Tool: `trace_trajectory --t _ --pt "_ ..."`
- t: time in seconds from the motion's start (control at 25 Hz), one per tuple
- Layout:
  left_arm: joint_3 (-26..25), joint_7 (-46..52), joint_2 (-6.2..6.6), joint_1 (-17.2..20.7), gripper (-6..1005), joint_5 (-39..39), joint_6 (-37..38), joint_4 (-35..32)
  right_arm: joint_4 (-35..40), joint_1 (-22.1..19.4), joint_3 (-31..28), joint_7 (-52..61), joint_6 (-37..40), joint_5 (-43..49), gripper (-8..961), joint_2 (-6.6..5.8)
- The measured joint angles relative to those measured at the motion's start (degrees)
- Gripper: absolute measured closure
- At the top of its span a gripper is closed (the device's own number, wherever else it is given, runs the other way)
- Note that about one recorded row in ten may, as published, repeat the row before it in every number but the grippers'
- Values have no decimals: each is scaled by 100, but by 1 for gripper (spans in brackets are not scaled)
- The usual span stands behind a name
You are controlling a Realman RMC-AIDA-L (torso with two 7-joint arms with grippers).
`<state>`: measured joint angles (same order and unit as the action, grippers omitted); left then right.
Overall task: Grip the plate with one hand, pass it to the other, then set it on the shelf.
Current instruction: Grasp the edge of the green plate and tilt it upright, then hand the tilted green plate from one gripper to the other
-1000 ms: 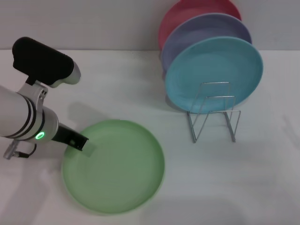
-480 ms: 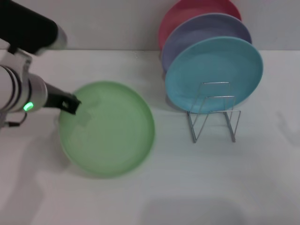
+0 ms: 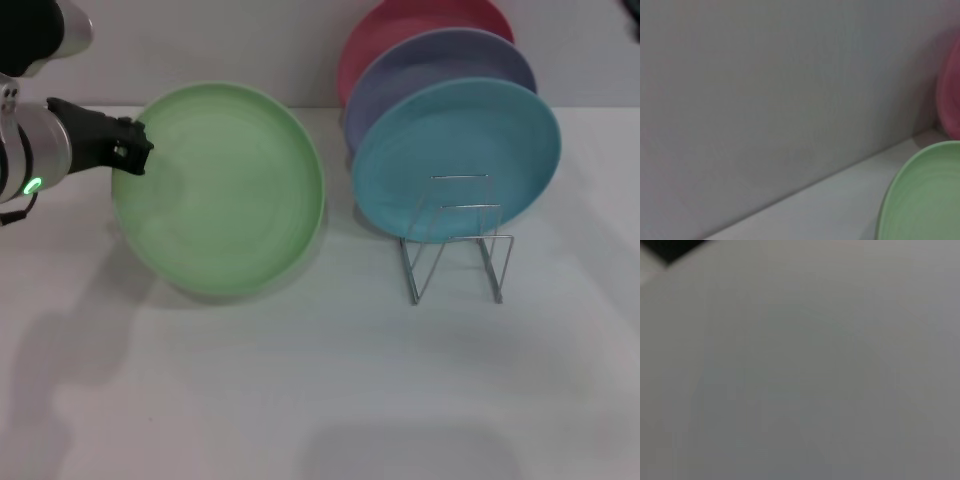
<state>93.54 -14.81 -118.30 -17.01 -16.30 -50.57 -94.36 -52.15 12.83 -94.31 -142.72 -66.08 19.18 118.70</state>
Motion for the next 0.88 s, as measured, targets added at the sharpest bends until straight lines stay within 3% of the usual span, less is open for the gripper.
trace_trajectory --t 0.04,0.08,0.12,0.2,0.24,0.28,0.32,0.36,0.44,0.48,0.52,0.68,0.88 --pt "-5 0 0 26 965 -17 62 -11 -590 18 35 401 765 429 151 2" --pt "-35 -3 6 102 965 -79 245 -54 -1799 160 178 1730 2544 1824 151 -21" --pt "-35 -3 6 102 965 -79 245 -54 -1799 160 178 1730 2544 1824 152 -21" --pt "-81 -33 15 198 965 -217 489 -112 -2568 408 282 3334 3736 3286 152 -63" --pt "-102 -62 17 222 965 -273 564 -126 -2856 552 299 4213 4190 4040 152 -89" --pt "-154 -180 18 261 966 -428 690 -142 -3161 803 274 5921 4670 5550 153 -129" --pt "-154 -180 18 261 966 -428 690 -142 -3161 803 274 5921 4670 5550 153 -129" --pt "-204 -294 18 272 966 -563 718 -145 -3274 901 267 6593 4751 6165 153 -143" --pt "-361 -588 18 288 966 -880 743 -144 -3538 1124 259 8174 4540 7641 154 -193" --pt "-513 -931 18 302 966 -1292 793 -131 -3744 1323 235 9416 4074 8811 154 -214" --pt "-513 -931 18 302 966 -1292 793 -131 -3744 1323 235 9416 4074 8811 155 -214" --pt "-720 -1406 16 343 966 -1909 858 -112 -3996 1735 63 11076 2777 10389 156 -206" --pt "-818 -1650 15 334 966 -2169 866 -92 -3968 2062 -90 11806 1614 10923 158 -192"
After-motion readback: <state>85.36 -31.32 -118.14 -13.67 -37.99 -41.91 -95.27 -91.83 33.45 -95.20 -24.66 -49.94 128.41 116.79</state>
